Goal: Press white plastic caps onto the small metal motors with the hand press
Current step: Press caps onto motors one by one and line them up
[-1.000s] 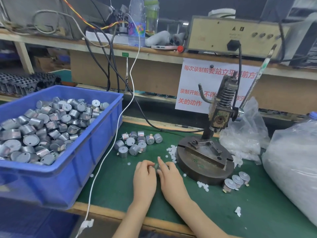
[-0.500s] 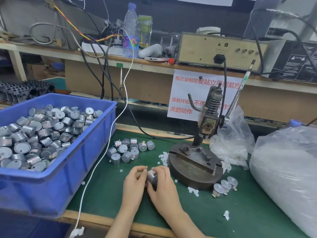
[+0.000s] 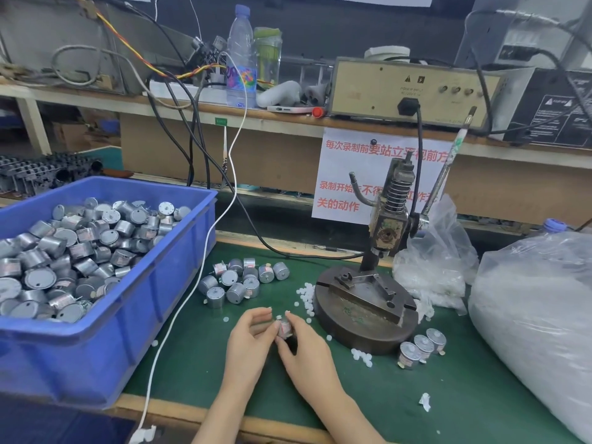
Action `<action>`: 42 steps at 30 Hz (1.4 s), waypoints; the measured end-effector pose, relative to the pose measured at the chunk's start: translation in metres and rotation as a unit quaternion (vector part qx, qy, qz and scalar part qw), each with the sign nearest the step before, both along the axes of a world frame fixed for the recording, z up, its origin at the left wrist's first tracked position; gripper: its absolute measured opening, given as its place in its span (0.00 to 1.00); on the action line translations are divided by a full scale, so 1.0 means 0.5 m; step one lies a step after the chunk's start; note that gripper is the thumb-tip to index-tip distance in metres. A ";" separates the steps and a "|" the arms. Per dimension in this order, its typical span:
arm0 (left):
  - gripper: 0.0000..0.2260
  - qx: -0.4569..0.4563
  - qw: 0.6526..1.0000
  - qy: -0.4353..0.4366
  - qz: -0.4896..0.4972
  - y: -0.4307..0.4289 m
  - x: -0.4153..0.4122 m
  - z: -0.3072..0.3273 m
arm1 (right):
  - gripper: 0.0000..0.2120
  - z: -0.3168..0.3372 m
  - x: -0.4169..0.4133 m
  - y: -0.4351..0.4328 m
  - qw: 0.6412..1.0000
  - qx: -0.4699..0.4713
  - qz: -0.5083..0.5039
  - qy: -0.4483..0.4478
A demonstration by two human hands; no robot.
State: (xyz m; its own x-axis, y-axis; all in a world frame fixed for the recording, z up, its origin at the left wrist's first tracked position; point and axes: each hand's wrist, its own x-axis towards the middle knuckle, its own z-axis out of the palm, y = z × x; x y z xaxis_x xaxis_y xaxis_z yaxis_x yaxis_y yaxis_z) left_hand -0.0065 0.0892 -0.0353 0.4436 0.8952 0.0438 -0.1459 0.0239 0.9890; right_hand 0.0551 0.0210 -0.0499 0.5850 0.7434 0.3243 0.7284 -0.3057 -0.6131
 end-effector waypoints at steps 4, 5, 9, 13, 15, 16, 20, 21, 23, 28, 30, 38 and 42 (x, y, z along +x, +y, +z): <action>0.13 0.002 1.000 0.012 0.009 0.005 -0.013 -0.009 | 0.27 0.005 -0.001 -0.001 1.000 0.004 0.015 -0.001; 0.13 0.003 1.000 0.012 0.009 0.006 -0.013 -0.009 | 0.27 0.006 -0.003 -0.003 1.000 0.009 0.014 -0.007; 0.13 0.005 1.000 0.014 0.006 0.015 -0.021 -0.002 | 0.21 0.016 -0.002 -0.025 0.997 0.060 -0.040 0.018; 0.14 0.020 0.999 0.032 0.000 0.021 -0.030 -0.002 | 0.18 0.058 0.052 -0.065 0.987 0.098 -0.131 -0.003; 0.15 0.031 0.998 0.050 0.000 0.018 -0.027 -0.003 | 0.17 0.088 0.094 -0.081 0.980 0.102 -0.169 0.001; 0.14 0.039 0.998 0.058 0.001 0.015 -0.026 -0.003 | 0.17 0.102 0.114 -0.087 0.978 0.090 -0.186 -0.004; 0.12 0.066 0.994 0.083 0.000 0.008 -0.025 0.000 | 0.17 0.126 0.180 -0.095 0.965 0.002 -0.254 -0.066; 0.12 0.070 0.994 0.086 0.000 0.007 -0.025 0.001 | 0.18 0.127 0.191 -0.095 0.962 -0.010 -0.262 -0.072; 0.12 0.075 0.993 0.091 0.002 0.008 -0.025 0.003 | 0.19 0.126 0.209 -0.093 0.959 -0.041 -0.271 -0.073; 0.12 0.066 0.993 0.094 -0.005 0.009 -0.028 0.000 | 0.21 0.126 0.238 -0.083 0.948 -0.087 -0.293 -0.088; 0.12 0.064 0.994 0.092 -0.006 0.008 -0.027 0.001 | 0.21 0.129 0.241 -0.078 0.947 -0.085 -0.295 -0.094; 0.11 0.073 0.991 0.109 -0.007 0.006 -0.027 0.002 | 0.29 0.144 0.245 -0.072 0.947 -0.149 -0.279 -0.061; 0.10 0.076 0.990 0.117 -0.001 0.007 -0.026 0.005 | 0.25 0.164 0.252 -0.079 0.974 0.019 -0.223 0.036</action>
State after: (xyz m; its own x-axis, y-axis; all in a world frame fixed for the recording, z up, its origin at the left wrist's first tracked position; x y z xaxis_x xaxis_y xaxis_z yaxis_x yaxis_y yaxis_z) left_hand -0.0196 0.0926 -0.0327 0.4594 0.8852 0.0737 0.0875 -0.1277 0.9879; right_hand 0.1811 -0.0186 0.0322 0.8692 0.3982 0.2932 0.4832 -0.5583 -0.6744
